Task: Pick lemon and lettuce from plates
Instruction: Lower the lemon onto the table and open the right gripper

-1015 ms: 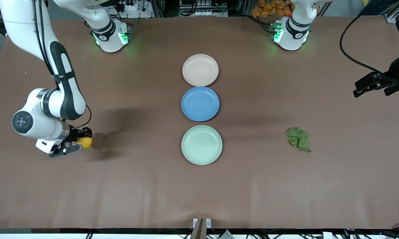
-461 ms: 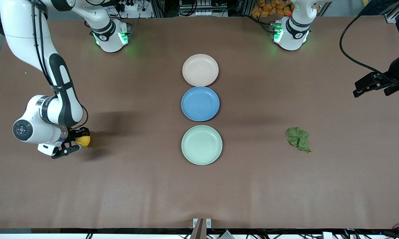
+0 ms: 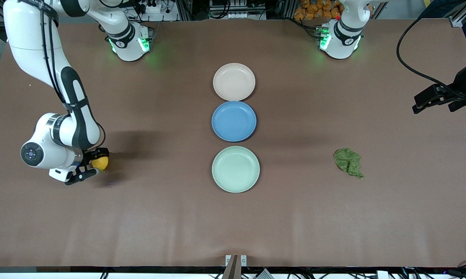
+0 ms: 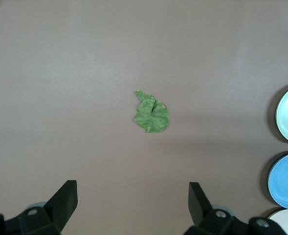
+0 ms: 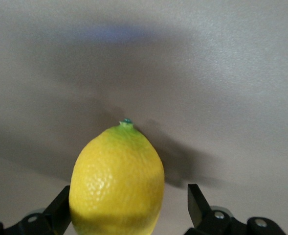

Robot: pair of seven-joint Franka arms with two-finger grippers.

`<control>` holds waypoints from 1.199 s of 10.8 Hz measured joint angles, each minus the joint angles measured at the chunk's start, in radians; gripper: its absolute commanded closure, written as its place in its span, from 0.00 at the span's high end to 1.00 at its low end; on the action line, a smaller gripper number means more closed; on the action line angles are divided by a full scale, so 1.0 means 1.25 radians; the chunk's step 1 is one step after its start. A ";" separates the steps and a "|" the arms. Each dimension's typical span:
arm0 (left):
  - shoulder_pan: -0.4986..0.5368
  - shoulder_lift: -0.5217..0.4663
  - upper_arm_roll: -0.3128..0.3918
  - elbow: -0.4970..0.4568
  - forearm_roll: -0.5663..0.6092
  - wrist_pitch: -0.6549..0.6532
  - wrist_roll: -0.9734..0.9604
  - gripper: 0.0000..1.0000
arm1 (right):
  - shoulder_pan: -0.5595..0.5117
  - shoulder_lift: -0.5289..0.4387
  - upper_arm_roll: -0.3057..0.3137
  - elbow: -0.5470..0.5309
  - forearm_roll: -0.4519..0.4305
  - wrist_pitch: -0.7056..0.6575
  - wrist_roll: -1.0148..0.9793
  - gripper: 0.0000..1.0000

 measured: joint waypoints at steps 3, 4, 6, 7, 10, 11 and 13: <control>0.000 -0.001 0.000 0.001 0.000 0.000 0.000 1.00 | 0.000 -0.014 -0.001 0.019 0.001 -0.003 -0.011 1.00; 0.000 -0.001 0.000 0.002 0.000 -0.003 0.000 1.00 | 0.000 -0.024 -0.001 0.021 0.001 -0.004 -0.013 1.00; 0.001 -0.002 0.000 0.006 0.000 -0.006 0.000 1.00 | 0.000 -0.035 -0.004 0.021 0.001 -0.009 -0.013 1.00; 0.001 -0.003 0.001 0.009 0.000 -0.008 0.000 1.00 | 0.000 -0.037 -0.008 0.021 0.001 -0.012 -0.014 1.00; 0.001 -0.003 0.001 0.009 0.000 -0.009 0.000 1.00 | 0.000 -0.039 -0.020 0.021 0.001 -0.016 -0.015 1.00; 0.001 -0.003 0.001 0.009 0.000 -0.010 0.000 1.00 | -0.002 -0.041 -0.020 0.021 0.002 -0.016 -0.015 1.00; 0.001 -0.003 0.001 0.009 0.000 -0.010 0.000 1.00 | -0.007 -0.054 -0.020 0.021 0.003 -0.017 -0.014 1.00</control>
